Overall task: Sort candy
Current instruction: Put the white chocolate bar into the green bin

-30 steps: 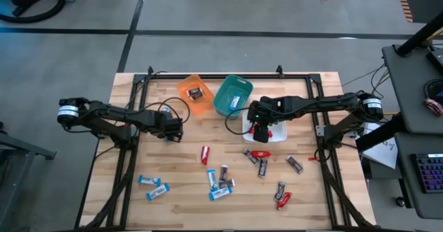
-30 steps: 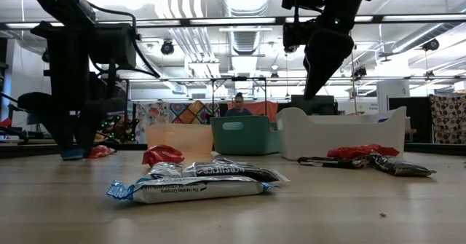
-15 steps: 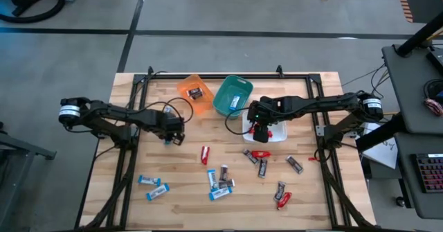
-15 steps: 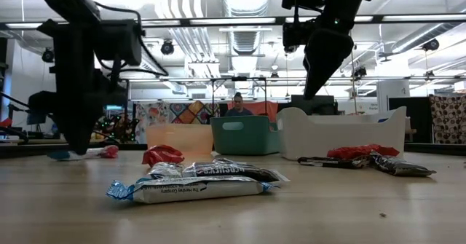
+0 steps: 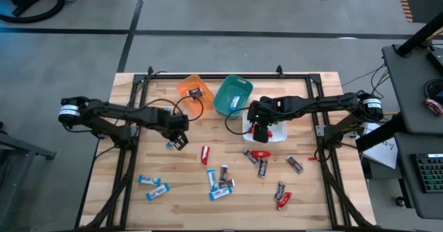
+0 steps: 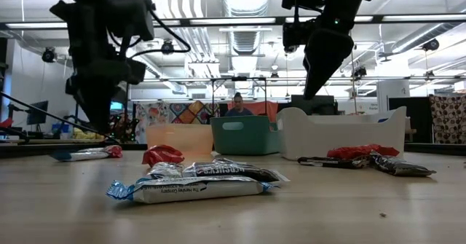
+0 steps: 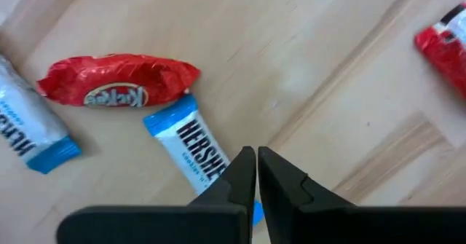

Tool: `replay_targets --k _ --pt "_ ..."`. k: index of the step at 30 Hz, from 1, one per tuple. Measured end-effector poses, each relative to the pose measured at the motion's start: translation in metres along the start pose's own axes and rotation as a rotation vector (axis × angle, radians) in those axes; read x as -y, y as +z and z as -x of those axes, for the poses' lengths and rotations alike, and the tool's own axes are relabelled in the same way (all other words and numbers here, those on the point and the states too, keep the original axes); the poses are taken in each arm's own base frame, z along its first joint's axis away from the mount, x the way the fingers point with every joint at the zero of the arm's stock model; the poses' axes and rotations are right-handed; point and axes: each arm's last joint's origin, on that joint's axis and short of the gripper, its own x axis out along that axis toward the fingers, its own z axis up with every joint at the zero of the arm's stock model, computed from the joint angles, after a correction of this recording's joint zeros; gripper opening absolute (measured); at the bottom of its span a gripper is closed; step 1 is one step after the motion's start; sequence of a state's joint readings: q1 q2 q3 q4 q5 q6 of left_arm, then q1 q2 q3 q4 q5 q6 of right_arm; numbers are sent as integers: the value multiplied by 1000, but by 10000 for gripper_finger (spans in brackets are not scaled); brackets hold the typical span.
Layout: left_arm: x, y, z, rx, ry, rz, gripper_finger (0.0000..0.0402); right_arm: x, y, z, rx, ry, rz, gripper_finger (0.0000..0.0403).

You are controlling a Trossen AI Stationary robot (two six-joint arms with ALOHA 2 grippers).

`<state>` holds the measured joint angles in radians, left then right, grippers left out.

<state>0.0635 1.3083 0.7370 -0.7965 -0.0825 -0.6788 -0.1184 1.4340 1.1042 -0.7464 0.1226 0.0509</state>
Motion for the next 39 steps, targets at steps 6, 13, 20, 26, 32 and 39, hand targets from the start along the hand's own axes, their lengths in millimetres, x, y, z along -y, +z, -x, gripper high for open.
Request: replay_targets --k 6,13,20,26,32,39 --pt "-3 4 11 -42 25 45 57 0 0 0 1 0 25 194" --pt "4 -9 2 29 120 173 165 -1 0 0 1 28 45 194" --pt "19 -29 -4 122 178 -7 208 -2 3 3 14 76 47 194" --pt "23 -45 -7 252 273 -92 204 -3 7 4 47 104 36 194" --pt "27 -76 -10 413 255 -232 197 -3 8 4 57 108 12 194" --pt "30 -101 -18 669 137 -188 192 -3 10 4 81 109 -7 194"
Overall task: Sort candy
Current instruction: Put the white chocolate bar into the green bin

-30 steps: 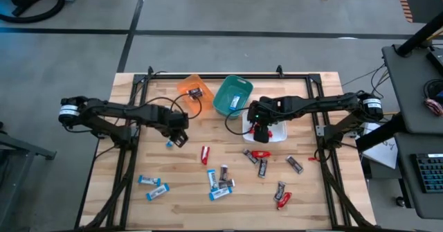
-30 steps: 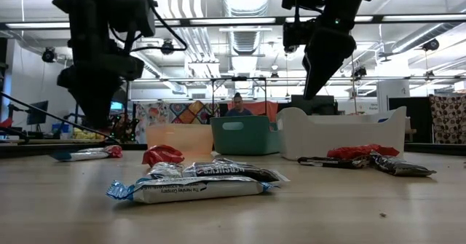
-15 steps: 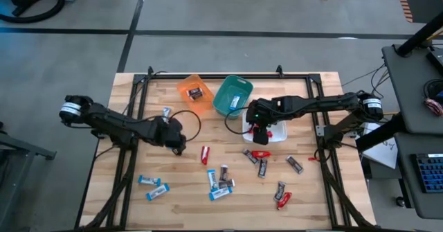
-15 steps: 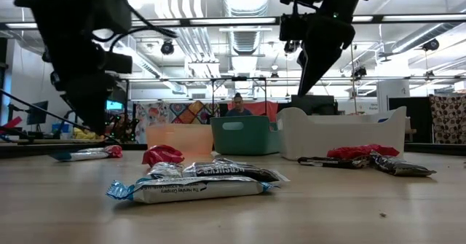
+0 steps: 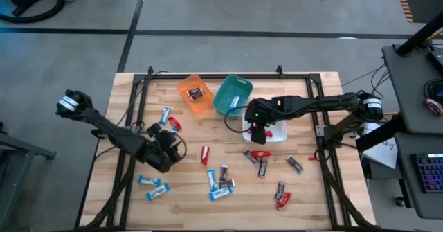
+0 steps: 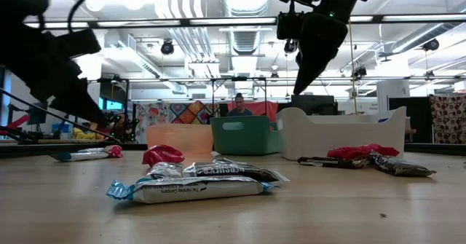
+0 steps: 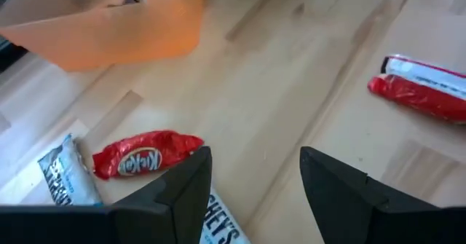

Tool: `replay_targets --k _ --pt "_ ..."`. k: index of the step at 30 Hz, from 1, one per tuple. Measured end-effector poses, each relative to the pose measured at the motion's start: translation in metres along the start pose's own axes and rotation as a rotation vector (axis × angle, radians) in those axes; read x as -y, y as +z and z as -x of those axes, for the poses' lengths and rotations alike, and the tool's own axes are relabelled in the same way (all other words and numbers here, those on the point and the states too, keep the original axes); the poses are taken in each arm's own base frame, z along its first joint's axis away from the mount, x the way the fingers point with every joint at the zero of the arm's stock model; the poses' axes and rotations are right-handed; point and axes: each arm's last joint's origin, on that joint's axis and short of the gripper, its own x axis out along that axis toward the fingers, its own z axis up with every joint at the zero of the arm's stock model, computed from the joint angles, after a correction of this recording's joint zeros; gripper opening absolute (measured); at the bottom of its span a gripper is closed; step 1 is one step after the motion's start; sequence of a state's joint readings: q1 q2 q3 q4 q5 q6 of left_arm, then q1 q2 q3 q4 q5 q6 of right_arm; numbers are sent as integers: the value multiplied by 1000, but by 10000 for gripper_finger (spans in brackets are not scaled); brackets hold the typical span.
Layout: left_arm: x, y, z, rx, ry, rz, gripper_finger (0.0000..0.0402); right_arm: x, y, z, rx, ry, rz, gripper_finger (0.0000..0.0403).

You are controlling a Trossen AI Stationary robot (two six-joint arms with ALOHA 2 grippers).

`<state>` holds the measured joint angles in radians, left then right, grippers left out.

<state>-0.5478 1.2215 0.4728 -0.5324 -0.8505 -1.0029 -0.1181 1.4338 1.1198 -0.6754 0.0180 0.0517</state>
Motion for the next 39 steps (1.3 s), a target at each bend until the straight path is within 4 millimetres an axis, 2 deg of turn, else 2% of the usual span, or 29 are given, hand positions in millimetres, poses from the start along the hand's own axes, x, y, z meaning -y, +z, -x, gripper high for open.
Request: replay_targets --k 8,14,32,35,39 --pt "-11 -32 -9 -6 46 12 192 0 4 0 38 1 34 194" --pt "-22 -46 -15 0 84 61 192 0 7 0 73 2 49 194" --pt "-31 -70 -29 13 3 186 190 -1 11 0 113 2 50 194" --pt "-31 -71 -30 9 4 173 173 -1 11 0 117 2 50 194" --pt "-30 -71 -30 2 2 171 122 -1 13 1 135 2 56 194"
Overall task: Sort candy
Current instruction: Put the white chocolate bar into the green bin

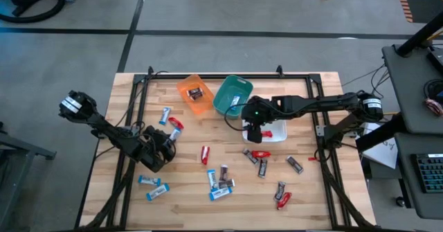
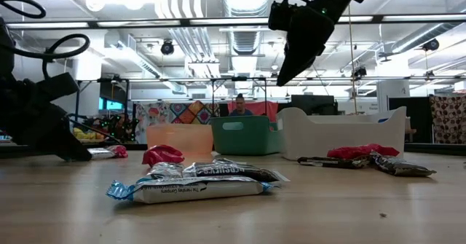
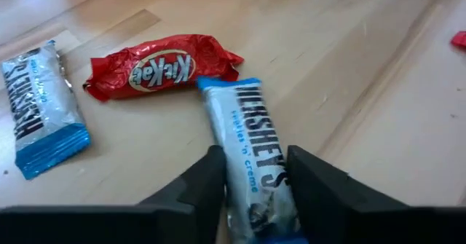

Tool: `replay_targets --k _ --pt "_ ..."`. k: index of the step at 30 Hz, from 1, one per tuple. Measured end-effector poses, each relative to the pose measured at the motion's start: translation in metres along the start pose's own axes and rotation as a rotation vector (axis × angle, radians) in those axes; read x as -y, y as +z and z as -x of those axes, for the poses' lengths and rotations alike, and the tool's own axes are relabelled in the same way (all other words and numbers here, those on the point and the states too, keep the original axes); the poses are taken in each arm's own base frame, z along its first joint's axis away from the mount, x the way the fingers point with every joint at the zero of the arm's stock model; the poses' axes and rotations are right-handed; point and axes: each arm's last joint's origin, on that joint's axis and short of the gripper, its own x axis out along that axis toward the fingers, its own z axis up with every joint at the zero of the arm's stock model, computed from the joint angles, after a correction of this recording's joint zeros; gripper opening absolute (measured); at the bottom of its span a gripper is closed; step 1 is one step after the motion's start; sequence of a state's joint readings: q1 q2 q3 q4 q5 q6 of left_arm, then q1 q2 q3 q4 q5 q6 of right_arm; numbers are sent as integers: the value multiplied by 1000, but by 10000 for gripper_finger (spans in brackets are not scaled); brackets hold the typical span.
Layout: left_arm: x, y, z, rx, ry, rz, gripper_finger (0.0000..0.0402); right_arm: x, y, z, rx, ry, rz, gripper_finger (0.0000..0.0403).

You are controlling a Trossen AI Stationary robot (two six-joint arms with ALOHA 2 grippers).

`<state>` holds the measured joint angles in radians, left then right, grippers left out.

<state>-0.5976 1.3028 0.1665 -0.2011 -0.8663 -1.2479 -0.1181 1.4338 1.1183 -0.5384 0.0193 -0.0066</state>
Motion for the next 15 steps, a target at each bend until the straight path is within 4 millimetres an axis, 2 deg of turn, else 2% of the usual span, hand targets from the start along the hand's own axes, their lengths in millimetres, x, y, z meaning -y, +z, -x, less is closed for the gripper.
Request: replay_targets --k 4,10,15 --pt "0 0 0 2 1 -2 73 0 2 0 23 -1 12 194" --pt "1 1 0 4 -4 -5 73 0 6 0 61 -1 29 194" --pt "12 8 4 11 -27 -83 84 0 10 -1 117 -2 29 194"
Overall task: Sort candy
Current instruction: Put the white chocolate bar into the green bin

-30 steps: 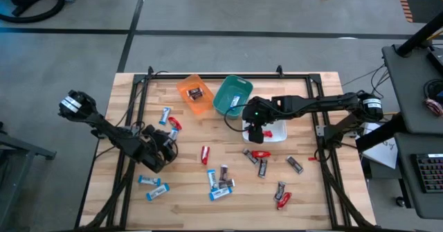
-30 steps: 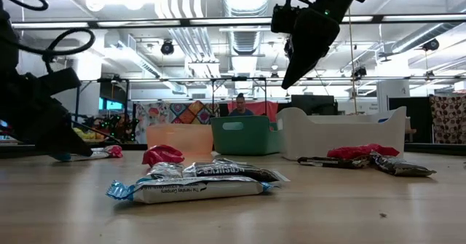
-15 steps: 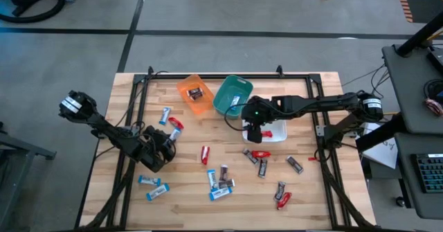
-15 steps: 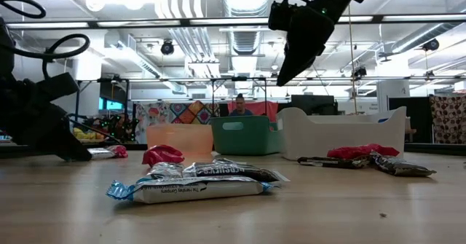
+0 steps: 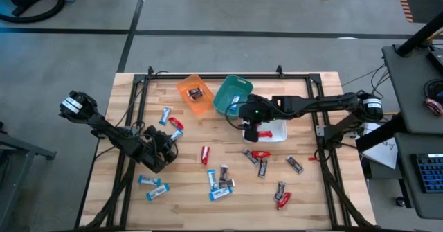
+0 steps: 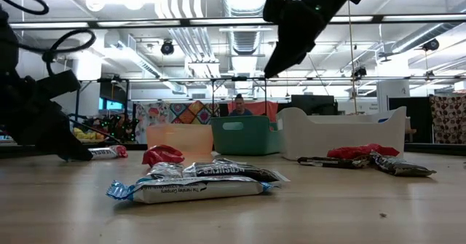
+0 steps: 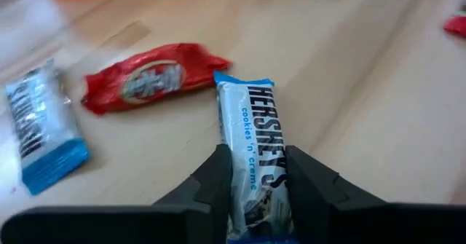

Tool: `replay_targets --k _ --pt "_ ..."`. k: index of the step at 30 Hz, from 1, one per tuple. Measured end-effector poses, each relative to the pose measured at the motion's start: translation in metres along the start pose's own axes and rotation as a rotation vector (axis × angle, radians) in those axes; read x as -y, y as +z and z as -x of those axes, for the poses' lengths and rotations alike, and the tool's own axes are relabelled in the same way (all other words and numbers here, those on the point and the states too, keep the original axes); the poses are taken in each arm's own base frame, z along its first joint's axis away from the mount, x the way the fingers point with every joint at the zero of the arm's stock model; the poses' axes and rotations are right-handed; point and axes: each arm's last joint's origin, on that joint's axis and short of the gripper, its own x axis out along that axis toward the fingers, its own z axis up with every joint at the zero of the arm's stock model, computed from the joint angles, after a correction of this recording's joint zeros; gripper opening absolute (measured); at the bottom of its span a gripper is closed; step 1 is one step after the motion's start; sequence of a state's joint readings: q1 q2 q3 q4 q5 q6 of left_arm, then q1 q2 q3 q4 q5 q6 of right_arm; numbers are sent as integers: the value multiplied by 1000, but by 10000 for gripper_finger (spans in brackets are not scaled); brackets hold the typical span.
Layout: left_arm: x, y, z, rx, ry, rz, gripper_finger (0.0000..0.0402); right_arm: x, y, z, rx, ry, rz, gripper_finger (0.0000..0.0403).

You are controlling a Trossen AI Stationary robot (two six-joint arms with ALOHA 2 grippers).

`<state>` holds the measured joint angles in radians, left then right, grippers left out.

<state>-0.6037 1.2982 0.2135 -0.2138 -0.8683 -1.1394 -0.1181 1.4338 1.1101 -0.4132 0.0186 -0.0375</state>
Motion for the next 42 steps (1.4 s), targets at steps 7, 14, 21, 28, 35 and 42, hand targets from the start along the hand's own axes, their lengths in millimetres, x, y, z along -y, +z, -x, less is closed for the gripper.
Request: replay_targets --k 7,14,21,28,35,42 --pt "14 13 5 47 -30 10 88 -1 5 -8 145 21 6 194" --pt "28 33 12 224 8 -18 90 -9 17 -41 464 77 29 194" --pt "49 64 25 372 86 -135 90 -11 23 -84 609 81 -1 194" --pt "69 94 41 414 102 -246 91 -14 34 -113 604 164 -19 194" --pt "72 99 44 417 110 -293 91 -17 46 -115 626 252 -15 194" --pt "70 98 42 428 133 -304 91 -18 55 -111 643 319 -59 194"
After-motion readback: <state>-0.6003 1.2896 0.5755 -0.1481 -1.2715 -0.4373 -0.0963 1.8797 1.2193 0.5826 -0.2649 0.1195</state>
